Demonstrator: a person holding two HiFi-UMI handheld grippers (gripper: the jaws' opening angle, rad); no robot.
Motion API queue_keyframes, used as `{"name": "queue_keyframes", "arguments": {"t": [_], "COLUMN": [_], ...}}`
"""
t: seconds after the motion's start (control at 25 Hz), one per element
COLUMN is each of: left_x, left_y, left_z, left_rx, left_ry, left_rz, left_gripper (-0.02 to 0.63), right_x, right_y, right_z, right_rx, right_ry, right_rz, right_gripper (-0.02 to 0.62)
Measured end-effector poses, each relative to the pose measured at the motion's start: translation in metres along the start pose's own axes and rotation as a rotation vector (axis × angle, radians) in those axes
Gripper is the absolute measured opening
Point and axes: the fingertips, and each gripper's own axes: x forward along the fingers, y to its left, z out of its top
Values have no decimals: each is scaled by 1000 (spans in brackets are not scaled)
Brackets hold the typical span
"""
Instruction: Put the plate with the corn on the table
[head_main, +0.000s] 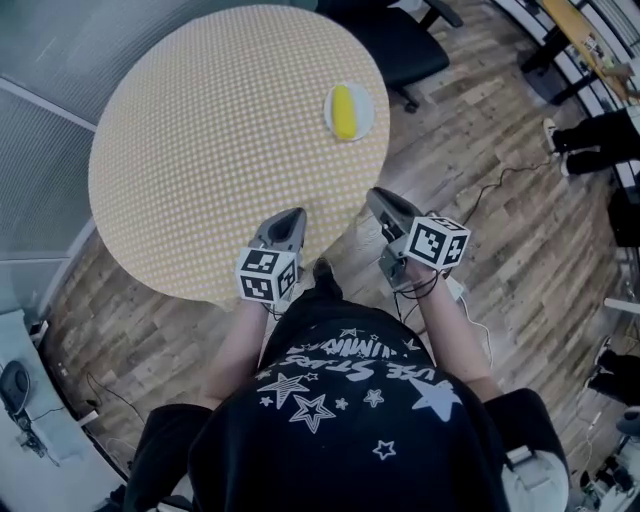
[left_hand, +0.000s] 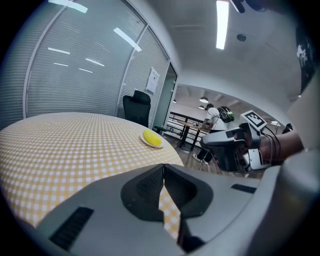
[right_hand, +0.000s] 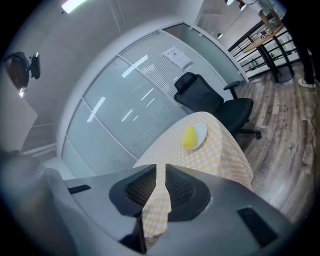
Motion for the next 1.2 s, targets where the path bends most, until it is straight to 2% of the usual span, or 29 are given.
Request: {"name": "queue_keyframes", "arguments": {"t": [0.24,0.68,0.88,1.04,1.2], "left_x": [-38,-103,-122,-137,-156], "left_y": [-40,-108,-137,-163,-172], "left_z": [0,-16,-18,-16,-8], "left_rx": [5,56,54,82,83], "left_ry": [-49,-112,-150,-163,-188], "left_rz": [22,40,43,30,44], "left_gripper": [8,8,8,8,8], "right_x": [-41,-119,-147,-169,-180], "right_y": [24,63,86,94,99], "right_z": [-20,-50,-63,-68,-74], "right_rx": [-2,-97,-167,-166,-170], "right_ry": [5,1,7,-16,-24], "right_rz": [66,118,155,161,172], "right_gripper": [64,60,58,55,52]}}
